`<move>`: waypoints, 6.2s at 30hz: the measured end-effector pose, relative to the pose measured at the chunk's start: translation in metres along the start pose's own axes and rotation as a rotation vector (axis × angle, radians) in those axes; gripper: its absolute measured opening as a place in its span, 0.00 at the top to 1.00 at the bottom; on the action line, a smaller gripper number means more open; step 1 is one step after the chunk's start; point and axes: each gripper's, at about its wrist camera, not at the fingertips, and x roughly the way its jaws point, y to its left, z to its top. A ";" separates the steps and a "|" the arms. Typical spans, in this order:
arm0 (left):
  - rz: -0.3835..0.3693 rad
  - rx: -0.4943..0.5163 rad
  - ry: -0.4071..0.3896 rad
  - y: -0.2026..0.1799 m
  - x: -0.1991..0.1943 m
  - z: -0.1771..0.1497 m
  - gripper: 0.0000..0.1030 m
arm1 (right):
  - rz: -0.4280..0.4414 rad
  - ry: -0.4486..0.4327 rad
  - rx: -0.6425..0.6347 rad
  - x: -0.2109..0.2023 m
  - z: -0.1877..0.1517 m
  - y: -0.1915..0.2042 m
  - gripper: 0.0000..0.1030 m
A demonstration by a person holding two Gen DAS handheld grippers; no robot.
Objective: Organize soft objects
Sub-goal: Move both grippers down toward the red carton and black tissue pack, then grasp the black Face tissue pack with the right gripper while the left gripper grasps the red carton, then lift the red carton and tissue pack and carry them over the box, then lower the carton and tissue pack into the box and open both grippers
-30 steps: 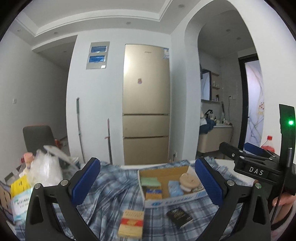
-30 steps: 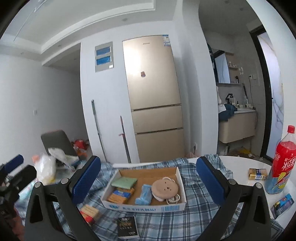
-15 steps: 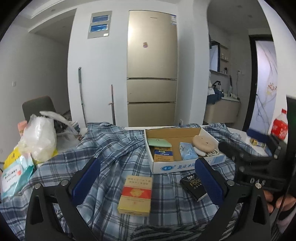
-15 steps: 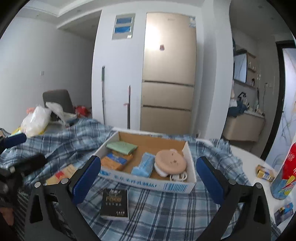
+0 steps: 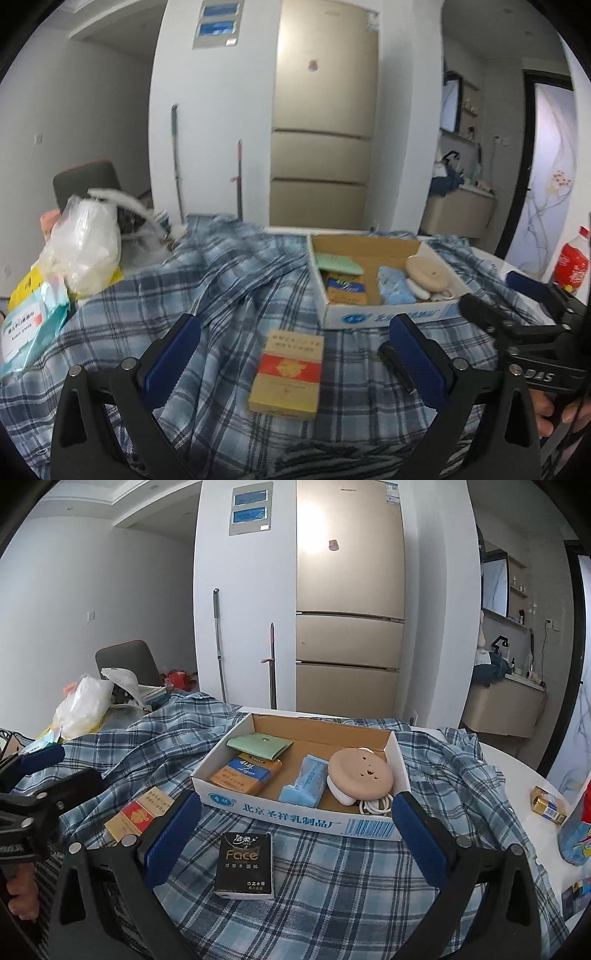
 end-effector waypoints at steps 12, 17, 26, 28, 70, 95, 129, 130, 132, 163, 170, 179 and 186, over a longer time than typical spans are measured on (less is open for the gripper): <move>-0.097 -0.080 0.166 0.018 0.034 -0.004 0.25 | 0.052 0.104 -0.033 0.019 -0.003 0.014 0.12; -0.086 0.038 0.218 0.000 0.041 -0.008 0.38 | 0.103 0.227 -0.065 0.038 -0.014 0.023 0.25; -0.084 0.122 0.302 -0.011 0.055 -0.018 0.54 | 0.120 0.330 -0.144 0.053 -0.028 0.040 0.32; -0.077 0.110 0.312 -0.008 0.058 -0.019 0.54 | 0.123 0.346 -0.150 0.056 -0.029 0.041 0.33; -0.042 0.122 0.400 -0.007 0.074 -0.024 0.35 | 0.138 0.418 -0.153 0.068 -0.034 0.040 0.55; -0.112 0.159 0.388 -0.011 0.066 -0.026 0.35 | 0.138 0.415 -0.168 0.067 -0.033 0.041 0.55; -0.090 0.322 -0.178 -0.043 -0.029 -0.021 0.42 | 0.126 -0.036 -0.046 -0.010 -0.005 0.007 0.57; -0.090 0.326 -0.188 -0.045 -0.030 -0.021 0.42 | 0.128 -0.045 -0.044 -0.011 -0.004 0.008 0.57; -0.085 0.324 -0.214 -0.045 -0.034 -0.021 0.42 | 0.120 -0.064 -0.046 -0.010 -0.001 0.011 0.57; -0.104 0.262 -0.590 -0.125 -0.069 0.096 0.41 | -0.104 -0.437 0.055 -0.067 0.113 -0.057 0.56; -0.108 0.241 -0.504 -0.122 -0.021 0.093 0.41 | -0.135 -0.392 0.080 -0.030 0.092 -0.065 0.56; -0.072 0.265 -0.151 -0.112 0.064 0.085 0.41 | -0.087 -0.120 0.085 0.040 0.068 -0.085 0.56; -0.054 0.279 0.022 -0.108 0.105 0.073 0.41 | -0.013 0.112 0.100 0.076 0.049 -0.090 0.56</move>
